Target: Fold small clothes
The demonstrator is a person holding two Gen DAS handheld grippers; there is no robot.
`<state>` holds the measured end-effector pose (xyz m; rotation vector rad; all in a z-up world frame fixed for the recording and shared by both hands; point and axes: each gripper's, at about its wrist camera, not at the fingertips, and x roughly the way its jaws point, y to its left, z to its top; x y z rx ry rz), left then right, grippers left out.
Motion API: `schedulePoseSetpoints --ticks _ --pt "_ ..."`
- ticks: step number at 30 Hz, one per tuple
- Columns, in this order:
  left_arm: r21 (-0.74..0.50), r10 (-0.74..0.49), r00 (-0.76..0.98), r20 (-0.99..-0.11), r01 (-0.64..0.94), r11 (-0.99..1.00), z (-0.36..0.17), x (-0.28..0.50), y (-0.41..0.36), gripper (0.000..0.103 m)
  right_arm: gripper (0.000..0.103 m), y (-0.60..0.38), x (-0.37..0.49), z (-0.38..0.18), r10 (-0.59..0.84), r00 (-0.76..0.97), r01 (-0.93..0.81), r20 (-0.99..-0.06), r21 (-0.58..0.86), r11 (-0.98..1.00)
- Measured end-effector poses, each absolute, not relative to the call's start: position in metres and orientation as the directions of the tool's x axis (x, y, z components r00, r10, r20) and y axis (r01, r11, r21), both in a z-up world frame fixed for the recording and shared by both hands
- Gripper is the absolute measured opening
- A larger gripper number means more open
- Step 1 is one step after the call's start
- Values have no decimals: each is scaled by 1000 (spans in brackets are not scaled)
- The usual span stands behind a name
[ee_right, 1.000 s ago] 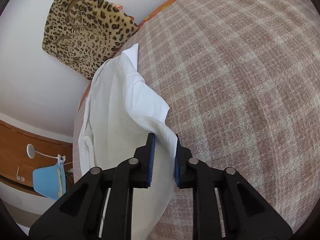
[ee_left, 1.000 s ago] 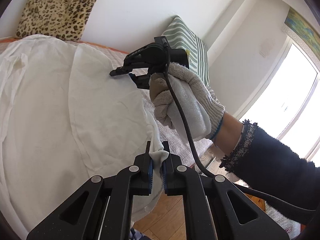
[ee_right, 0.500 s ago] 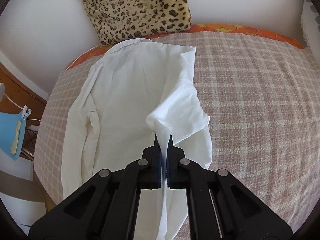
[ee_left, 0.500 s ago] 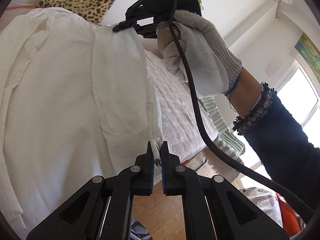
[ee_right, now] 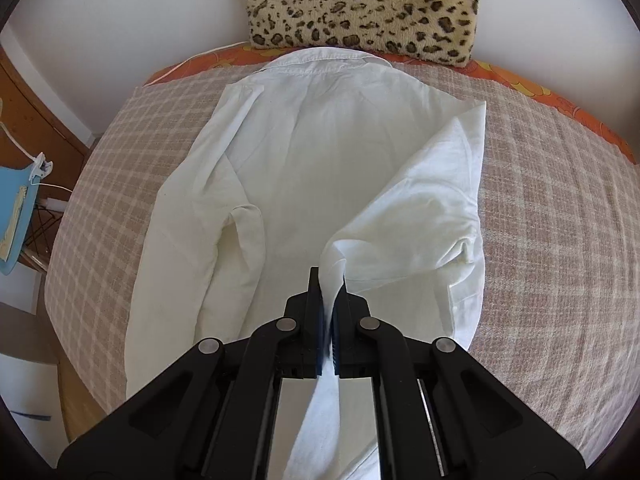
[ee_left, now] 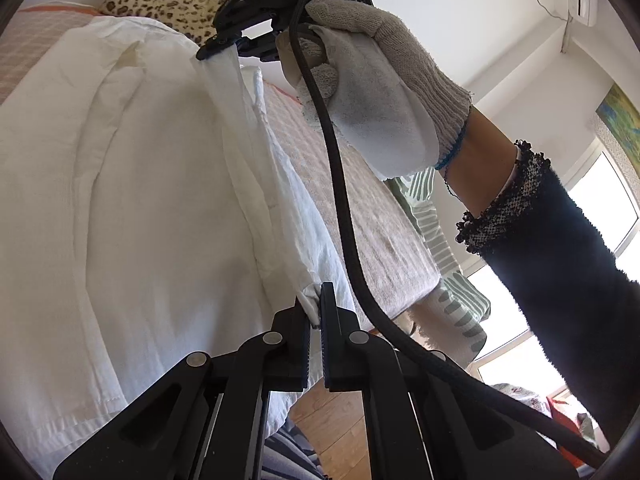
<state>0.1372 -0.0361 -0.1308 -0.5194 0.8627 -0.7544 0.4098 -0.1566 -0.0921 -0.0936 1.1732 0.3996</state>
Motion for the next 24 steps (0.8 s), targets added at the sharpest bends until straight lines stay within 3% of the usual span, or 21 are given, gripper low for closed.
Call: schedulePoseSetpoints --ticks 10,16,18,20,24 --pt "-677 -740 424 -522 323 662 -141 131 -20 3 4 -111 406 -126 228 281 -402 -932 102 910" --pt "-685 -733 410 -543 288 669 -149 128 -15 3 8 -109 407 -126 294 230 -419 -928 178 890" --pt "-678 -726 405 -556 285 678 -150 130 -15 3 15 -129 403 -106 386 252 -408 -888 265 874" --pt "-667 -721 407 -561 292 685 -149 130 -15 3 35 -161 393 -82 461 307 -371 -832 341 864" --pt "-664 -718 400 -570 290 689 -151 130 -22 3 37 -214 343 -57 434 397 -329 -809 316 890"
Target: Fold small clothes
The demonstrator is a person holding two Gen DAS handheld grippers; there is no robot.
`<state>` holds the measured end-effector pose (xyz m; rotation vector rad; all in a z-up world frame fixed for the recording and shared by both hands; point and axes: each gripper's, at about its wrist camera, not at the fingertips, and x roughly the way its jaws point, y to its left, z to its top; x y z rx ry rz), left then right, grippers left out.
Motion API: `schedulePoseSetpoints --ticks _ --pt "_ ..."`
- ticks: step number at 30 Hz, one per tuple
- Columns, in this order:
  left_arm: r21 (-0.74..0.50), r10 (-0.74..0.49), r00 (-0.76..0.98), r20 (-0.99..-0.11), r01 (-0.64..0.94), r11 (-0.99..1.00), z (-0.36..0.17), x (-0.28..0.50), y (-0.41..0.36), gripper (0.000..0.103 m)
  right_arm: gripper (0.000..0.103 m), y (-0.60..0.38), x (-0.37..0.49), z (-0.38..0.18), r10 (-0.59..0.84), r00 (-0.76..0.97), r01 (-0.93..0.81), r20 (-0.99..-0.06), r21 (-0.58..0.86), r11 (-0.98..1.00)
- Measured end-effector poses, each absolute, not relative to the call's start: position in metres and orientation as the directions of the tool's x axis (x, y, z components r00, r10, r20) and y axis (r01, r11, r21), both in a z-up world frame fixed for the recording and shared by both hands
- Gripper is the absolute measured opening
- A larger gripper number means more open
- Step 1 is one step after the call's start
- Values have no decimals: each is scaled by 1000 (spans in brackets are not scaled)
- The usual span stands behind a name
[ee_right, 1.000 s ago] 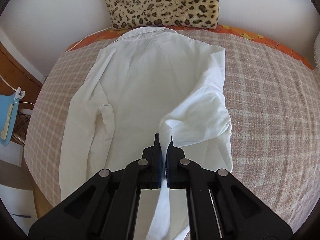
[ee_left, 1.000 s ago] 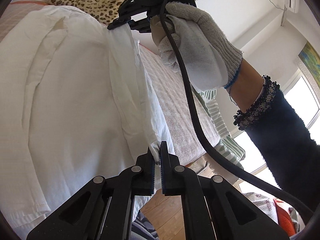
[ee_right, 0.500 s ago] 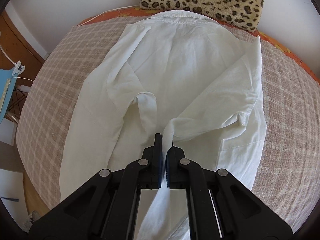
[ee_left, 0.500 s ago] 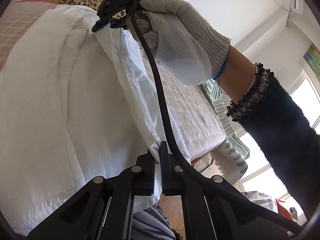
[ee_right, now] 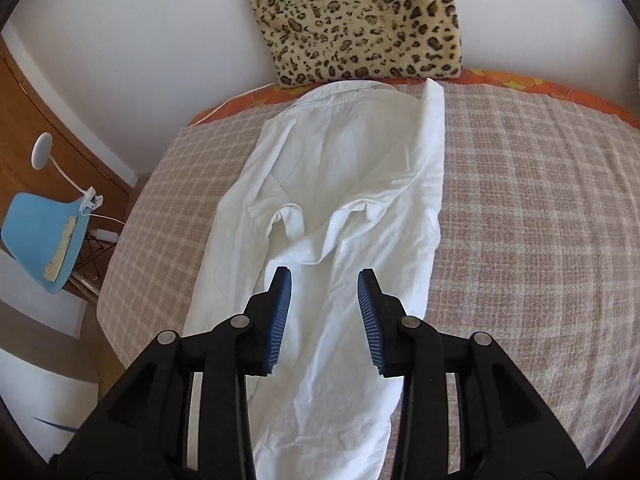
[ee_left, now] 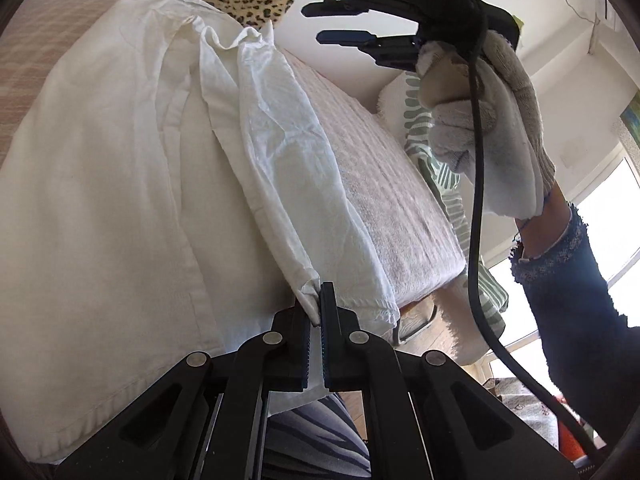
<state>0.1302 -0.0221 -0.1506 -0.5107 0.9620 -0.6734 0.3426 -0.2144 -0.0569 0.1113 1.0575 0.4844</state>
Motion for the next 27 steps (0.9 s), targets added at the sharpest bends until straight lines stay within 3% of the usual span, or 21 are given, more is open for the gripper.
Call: schedulePoseSetpoints --ticks 9,18,19,20,27 --pt "-651 -712 388 -585 298 698 -151 126 -22 3 37 -279 221 -121 448 249 -214 -859 402 890" --pt "-637 -702 366 -611 300 710 -151 130 -33 3 37 -278 182 -147 562 174 -197 -809 530 825" --pt "-636 -702 352 -619 301 711 -152 130 -35 3 27 -278 183 -146 557 183 -198 -810 525 828" --pt "-633 -700 344 -625 301 713 -152 129 -36 3 10 -277 183 -145 556 182 -200 -811 523 829" --pt "-607 -703 330 -631 354 711 -124 111 -22 7 7 -279 173 -135 546 218 -186 -809 515 837"
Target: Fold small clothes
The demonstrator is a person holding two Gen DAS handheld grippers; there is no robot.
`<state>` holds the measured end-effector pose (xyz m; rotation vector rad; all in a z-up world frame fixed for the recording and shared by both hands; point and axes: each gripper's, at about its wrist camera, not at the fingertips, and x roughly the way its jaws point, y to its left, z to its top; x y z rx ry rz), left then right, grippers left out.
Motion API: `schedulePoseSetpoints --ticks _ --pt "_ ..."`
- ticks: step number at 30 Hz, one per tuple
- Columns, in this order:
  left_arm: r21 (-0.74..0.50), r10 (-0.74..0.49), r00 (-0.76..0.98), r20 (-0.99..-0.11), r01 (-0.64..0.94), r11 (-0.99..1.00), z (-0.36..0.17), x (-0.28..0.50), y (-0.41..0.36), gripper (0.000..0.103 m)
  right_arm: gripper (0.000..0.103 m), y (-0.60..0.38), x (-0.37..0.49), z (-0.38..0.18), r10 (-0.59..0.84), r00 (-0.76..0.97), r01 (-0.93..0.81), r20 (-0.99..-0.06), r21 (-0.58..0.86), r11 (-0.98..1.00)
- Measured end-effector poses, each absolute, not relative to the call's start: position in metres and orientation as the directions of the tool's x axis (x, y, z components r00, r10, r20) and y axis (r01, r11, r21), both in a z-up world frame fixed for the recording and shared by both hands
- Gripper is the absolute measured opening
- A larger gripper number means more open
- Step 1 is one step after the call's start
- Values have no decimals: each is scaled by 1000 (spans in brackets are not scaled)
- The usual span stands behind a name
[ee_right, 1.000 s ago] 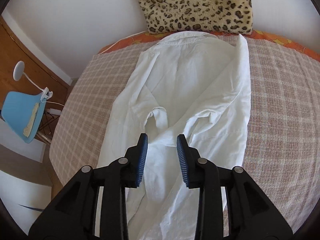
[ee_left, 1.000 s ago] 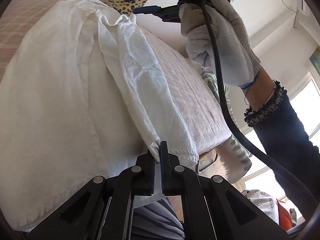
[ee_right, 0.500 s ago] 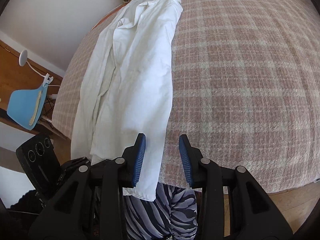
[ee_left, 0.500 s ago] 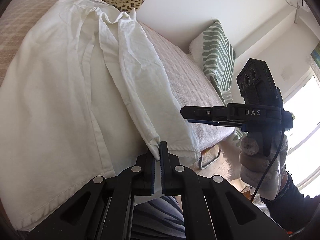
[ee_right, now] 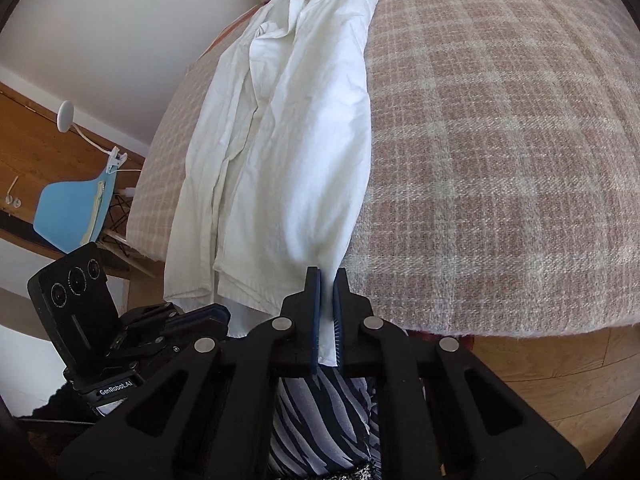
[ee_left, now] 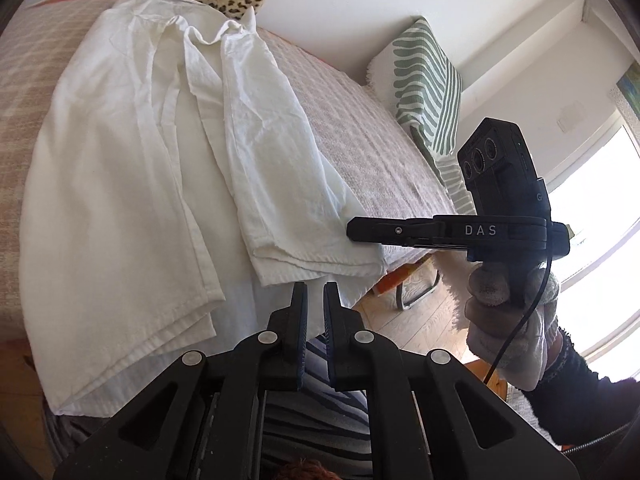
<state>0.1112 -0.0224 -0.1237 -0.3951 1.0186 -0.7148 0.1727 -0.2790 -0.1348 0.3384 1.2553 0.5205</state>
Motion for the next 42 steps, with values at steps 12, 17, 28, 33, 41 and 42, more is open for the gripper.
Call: schedulePoseSetpoints --ticks 12,17,28,33,41,42 --pt "-480 -624 429 -654 402 780 -96 163 -17 10 10 -295 159 -130 550 211 -167 -808 524 835" --pt "-433 -613 402 -680 454 779 -102 176 -43 10 10 -303 179 -77 492 362 -251 -792 426 869" --pt "-440 -603 399 -690 431 788 -103 170 -24 10 10 -241 275 -113 365 377 -357 -851 230 905" --pt "-395 -560 455 -692 410 822 -90 168 9 10 10 -209 269 -136 294 332 -457 -896 120 881" --pt "-356 -483 556 -676 328 875 -75 169 66 10 52 -209 327 -73 319 444 -432 -837 111 895" --pt "-355 -477 566 -673 318 879 -74 169 72 10 52 -210 347 -70 323 450 -407 -832 131 904"
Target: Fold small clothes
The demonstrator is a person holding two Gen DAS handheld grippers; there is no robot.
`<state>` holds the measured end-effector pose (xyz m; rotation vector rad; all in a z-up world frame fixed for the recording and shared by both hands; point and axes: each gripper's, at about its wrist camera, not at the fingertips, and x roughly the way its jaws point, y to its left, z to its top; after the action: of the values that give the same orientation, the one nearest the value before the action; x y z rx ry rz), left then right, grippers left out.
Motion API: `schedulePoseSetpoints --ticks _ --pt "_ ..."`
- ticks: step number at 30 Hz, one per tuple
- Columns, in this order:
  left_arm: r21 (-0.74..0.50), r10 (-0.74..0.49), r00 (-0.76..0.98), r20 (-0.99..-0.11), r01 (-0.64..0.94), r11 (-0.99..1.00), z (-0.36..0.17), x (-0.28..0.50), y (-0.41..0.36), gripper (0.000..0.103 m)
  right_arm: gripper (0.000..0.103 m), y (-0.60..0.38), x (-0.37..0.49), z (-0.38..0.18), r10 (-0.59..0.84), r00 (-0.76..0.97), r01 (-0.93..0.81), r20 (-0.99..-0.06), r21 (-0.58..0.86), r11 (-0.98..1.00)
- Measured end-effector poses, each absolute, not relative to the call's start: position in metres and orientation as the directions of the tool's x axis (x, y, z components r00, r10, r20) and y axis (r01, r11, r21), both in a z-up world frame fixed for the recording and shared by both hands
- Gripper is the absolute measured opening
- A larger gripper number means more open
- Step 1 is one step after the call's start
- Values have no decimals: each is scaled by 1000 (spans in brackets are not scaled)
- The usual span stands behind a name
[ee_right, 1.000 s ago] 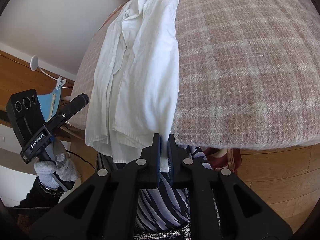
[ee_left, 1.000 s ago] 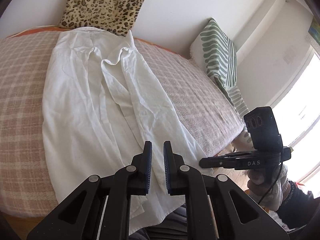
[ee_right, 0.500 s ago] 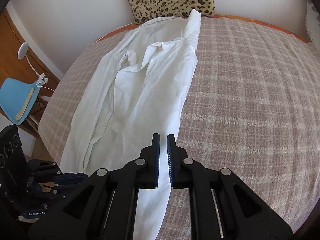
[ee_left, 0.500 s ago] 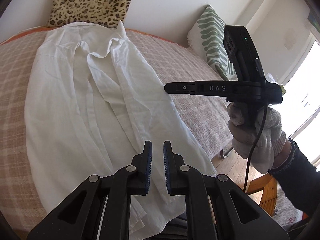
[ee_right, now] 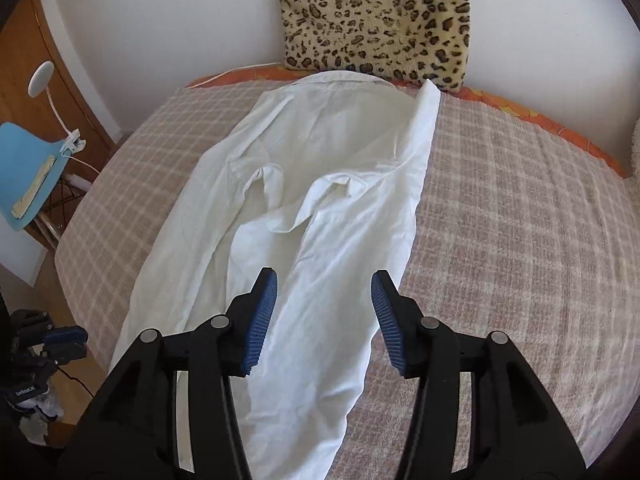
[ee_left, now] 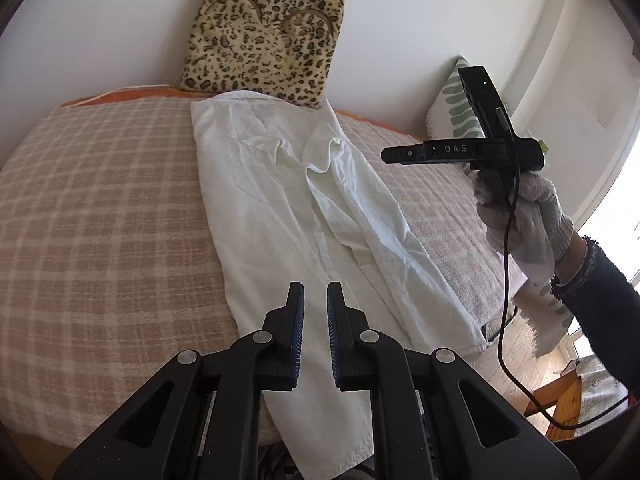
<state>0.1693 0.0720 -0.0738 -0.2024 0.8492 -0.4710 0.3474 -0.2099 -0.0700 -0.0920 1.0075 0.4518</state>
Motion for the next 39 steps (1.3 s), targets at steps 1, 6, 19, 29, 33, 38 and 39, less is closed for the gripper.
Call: schedulePoseSetpoints --ticks 1,6,19,29,33,38,39 --pt "-351 -467 577 -670 307 884 -73 169 78 10 52 -210 367 -67 324 461 -377 -826 148 914" --pt "-345 -419 611 -672 242 907 -77 170 108 10 52 -196 455 -77 341 411 -271 -846 244 931" --pt "-393 -417 578 -701 175 903 -109 189 131 10 52 -165 542 -149 87 260 -100 -962 63 993" --pt "-420 -476 552 -684 236 876 -117 194 107 10 6 -168 519 -140 140 383 -139 -913 93 986" --pt "-440 -489 551 -676 231 868 -118 195 108 10 5 -182 504 -129 236 435 -180 -869 172 968" --pt "-448 -495 548 -674 228 864 -120 196 108 10 5 -180 495 -113 315 471 -222 -824 235 946" --pt "-450 -495 547 -675 226 864 -120 195 107 10 5 -179 496 -110 330 474 -231 -816 247 941"
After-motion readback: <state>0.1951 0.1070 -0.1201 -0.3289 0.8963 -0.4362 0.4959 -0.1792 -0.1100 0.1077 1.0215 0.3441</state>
